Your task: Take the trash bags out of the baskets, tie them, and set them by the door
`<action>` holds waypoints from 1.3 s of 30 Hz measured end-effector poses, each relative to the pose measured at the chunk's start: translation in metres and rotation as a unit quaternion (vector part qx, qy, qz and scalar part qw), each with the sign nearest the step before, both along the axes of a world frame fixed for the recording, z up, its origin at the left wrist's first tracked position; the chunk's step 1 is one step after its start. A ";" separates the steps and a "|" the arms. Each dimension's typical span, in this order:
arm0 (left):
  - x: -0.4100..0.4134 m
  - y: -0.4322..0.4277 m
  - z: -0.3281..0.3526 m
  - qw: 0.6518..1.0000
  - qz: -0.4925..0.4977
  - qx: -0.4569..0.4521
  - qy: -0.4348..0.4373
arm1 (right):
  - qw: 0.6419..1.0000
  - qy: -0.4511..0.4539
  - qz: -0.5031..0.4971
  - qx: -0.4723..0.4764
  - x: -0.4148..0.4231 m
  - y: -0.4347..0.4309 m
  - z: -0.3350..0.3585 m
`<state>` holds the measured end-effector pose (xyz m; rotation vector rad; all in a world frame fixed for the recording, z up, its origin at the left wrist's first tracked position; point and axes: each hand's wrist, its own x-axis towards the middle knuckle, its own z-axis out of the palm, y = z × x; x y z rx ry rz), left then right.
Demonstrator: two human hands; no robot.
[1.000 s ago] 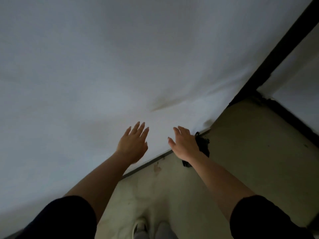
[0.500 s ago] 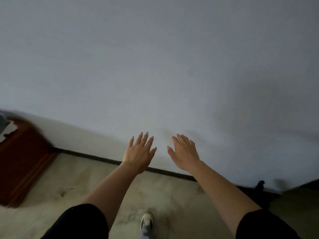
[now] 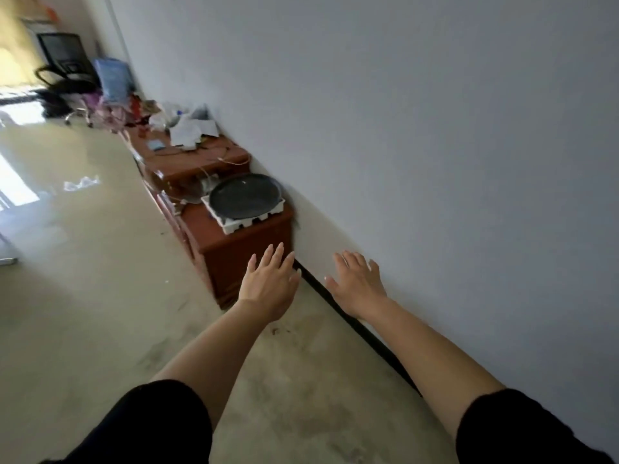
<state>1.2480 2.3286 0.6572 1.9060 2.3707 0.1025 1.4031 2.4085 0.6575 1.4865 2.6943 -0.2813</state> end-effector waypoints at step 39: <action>-0.996 0.192 0.016 0.942 0.333 0.027 -0.047 | 0.965 0.032 0.259 -0.003 -1.066 0.264 0.017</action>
